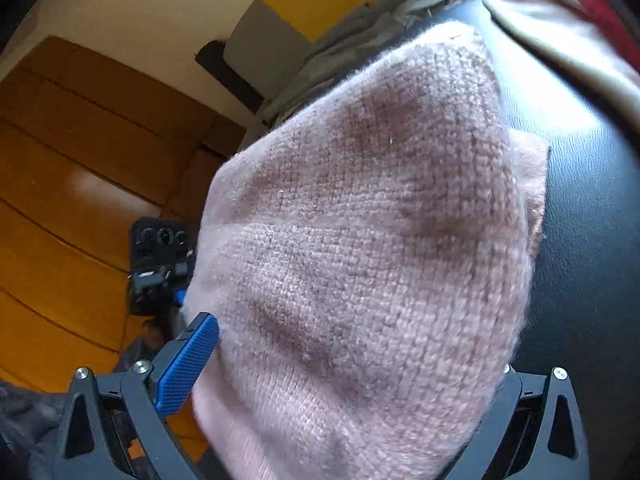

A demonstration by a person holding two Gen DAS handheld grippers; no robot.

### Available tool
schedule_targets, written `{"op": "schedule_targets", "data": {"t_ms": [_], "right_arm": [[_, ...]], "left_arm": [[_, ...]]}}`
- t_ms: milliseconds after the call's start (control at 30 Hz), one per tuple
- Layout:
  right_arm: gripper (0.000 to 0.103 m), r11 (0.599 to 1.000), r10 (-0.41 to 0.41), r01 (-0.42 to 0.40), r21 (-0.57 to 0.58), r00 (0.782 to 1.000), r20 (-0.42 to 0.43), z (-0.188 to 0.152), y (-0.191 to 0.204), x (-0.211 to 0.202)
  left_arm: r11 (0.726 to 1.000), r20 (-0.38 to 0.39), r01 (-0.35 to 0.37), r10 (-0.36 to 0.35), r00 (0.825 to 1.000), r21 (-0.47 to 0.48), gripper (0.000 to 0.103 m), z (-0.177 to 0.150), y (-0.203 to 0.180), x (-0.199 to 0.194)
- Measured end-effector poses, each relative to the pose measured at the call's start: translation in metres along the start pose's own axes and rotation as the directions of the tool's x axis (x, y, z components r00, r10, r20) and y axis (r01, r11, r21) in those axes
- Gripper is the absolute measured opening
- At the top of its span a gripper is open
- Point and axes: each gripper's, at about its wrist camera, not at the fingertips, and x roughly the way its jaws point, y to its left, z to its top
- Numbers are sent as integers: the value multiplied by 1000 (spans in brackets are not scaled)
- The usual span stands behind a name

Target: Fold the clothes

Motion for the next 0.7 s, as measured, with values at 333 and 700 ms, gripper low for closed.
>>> {"op": "schedule_targets", "data": {"t_ms": [333, 700], "right_arm": [[62, 985, -102, 101, -138, 995, -3, -22, 36, 14], [56, 922, 155, -232, -309, 954, -255, -18, 186, 143]], "left_arm": [[996, 197, -42, 57, 979, -80, 52, -73, -21, -63], [966, 590, -190, 258, 765, -176, 51, -177, -25, -281]]}}
